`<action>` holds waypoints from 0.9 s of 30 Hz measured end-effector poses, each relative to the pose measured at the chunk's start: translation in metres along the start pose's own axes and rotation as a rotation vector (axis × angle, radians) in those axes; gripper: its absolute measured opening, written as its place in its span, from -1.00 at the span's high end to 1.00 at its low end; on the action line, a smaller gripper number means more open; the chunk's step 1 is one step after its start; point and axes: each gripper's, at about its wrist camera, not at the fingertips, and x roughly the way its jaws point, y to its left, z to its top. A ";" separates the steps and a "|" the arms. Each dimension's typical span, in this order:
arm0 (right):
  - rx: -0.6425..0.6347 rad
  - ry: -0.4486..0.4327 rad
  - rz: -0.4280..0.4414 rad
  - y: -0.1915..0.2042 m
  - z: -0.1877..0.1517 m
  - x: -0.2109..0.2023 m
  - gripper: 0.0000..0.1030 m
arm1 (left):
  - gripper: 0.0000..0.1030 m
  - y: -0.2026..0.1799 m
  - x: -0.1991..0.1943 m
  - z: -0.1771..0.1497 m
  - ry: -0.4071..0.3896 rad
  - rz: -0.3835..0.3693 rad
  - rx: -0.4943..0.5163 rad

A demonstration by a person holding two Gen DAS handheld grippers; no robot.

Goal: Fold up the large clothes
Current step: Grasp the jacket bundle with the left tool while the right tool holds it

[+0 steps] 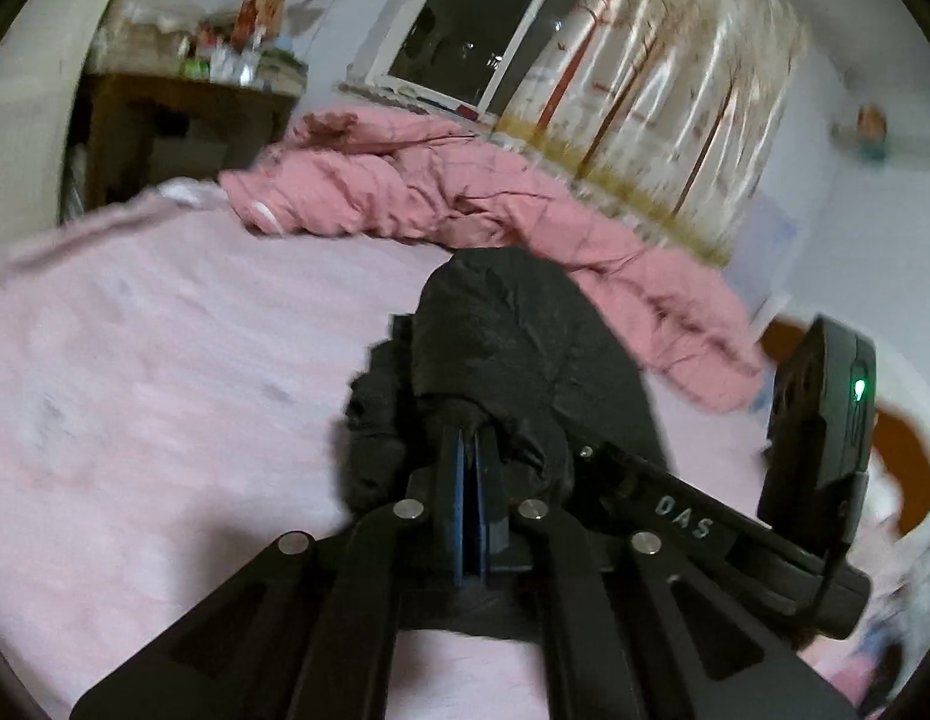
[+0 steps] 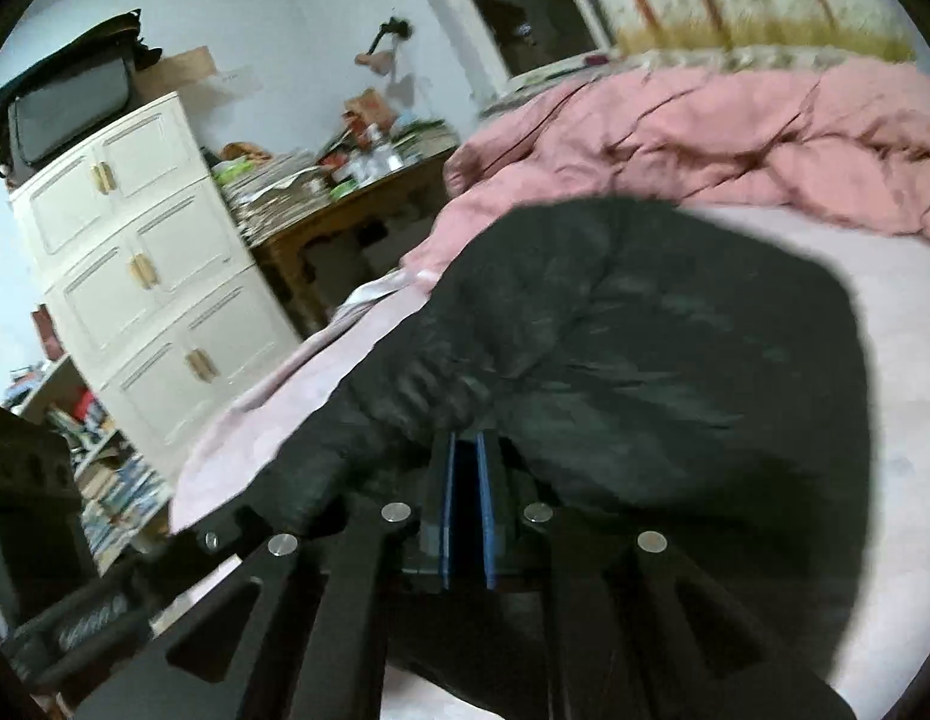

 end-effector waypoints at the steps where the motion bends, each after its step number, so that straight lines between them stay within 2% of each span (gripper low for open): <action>1: 0.000 0.012 0.008 0.003 -0.005 0.006 0.86 | 0.94 0.002 -0.003 0.000 -0.013 0.013 0.003; 2: 0.000 0.022 0.011 0.003 -0.009 0.011 0.86 | 0.93 0.006 -0.007 0.000 -0.034 0.011 -0.009; 3: 0.003 0.048 0.013 0.003 -0.016 0.018 0.86 | 0.79 0.011 -0.012 0.002 -0.059 0.005 -0.022; 4: 0.011 0.069 0.015 -0.001 -0.023 0.024 0.86 | 0.45 0.016 -0.017 0.003 -0.081 0.004 -0.033; 6: 0.031 0.095 0.028 -0.009 -0.034 0.031 0.86 | 0.17 0.024 -0.021 0.006 -0.117 0.022 -0.040; 8: 0.037 0.113 0.044 -0.013 -0.042 0.033 0.86 | 0.17 0.030 -0.017 0.007 -0.114 0.046 -0.034; 12: 0.013 0.142 0.041 -0.016 -0.062 0.037 0.86 | 0.16 0.035 0.002 0.007 -0.056 0.011 -0.057; 15: 0.008 0.153 0.051 -0.019 -0.071 0.038 0.86 | 0.02 0.028 0.025 0.009 0.011 0.014 0.003; 16: 0.018 0.154 0.064 -0.022 -0.073 0.039 0.86 | -0.15 0.024 0.035 0.012 0.036 -0.001 0.062; 18: 0.025 0.149 0.090 -0.024 -0.074 0.038 0.86 | -0.24 0.021 0.056 0.022 0.093 -0.039 0.156; 21: 0.005 0.116 0.126 -0.027 -0.079 0.033 0.86 | -0.24 0.028 0.097 0.037 0.272 -0.096 0.109; 22: 0.008 0.107 0.141 -0.028 -0.080 0.031 0.86 | -0.24 0.032 0.112 0.039 0.336 -0.078 0.101; 23: 0.011 0.101 0.151 -0.030 -0.080 0.029 0.86 | -0.28 0.032 0.124 0.038 0.375 -0.018 0.132; 24: 0.017 0.090 0.161 -0.032 -0.081 0.028 0.86 | -0.35 0.031 0.132 0.037 0.382 0.021 0.179; 25: 0.020 0.083 0.166 -0.035 -0.083 0.025 0.86 | -0.37 0.030 0.139 0.034 0.392 0.036 0.216; 27: 0.018 0.077 0.161 -0.035 -0.085 0.024 0.86 | -0.37 0.039 0.147 0.032 0.418 0.024 0.165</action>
